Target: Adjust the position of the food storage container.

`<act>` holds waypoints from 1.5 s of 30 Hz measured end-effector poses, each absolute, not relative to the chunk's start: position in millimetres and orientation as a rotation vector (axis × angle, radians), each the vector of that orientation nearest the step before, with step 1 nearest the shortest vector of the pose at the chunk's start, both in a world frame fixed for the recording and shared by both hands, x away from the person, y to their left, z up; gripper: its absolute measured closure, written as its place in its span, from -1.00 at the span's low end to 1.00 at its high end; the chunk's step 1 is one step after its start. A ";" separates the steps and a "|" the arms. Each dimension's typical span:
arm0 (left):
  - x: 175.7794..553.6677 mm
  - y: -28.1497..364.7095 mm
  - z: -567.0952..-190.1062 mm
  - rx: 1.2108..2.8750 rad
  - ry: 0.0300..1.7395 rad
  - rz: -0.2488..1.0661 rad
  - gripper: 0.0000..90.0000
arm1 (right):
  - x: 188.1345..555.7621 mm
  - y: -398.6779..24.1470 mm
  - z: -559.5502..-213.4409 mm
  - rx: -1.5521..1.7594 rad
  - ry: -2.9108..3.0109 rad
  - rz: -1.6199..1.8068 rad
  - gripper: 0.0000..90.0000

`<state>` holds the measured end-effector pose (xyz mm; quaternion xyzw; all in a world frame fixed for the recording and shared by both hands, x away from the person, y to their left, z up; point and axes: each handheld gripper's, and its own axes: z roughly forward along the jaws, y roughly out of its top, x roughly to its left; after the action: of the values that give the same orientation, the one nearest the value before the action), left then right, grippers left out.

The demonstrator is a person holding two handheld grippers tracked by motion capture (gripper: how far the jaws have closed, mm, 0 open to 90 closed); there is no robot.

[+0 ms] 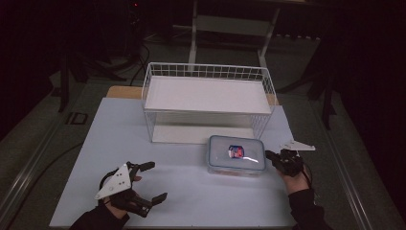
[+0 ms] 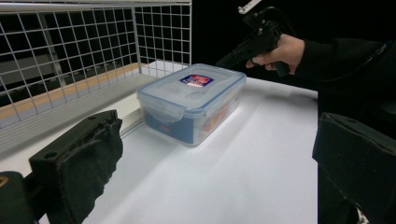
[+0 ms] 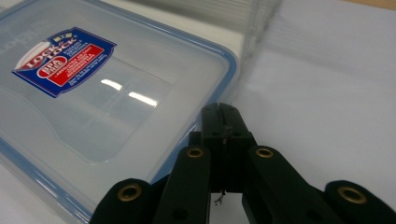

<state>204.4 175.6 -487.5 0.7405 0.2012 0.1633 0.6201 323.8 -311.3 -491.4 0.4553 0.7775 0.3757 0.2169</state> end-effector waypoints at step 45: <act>206.0 175.3 -487.2 1.713 0.497 0.374 -0.97 | 310.0 -232.8 -469.2 1.038 2.197 1.296 0.57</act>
<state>206.0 175.3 -487.2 0.7427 0.2155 0.1623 0.6129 310.0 -232.8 -469.2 0.3700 0.7829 0.4616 0.1926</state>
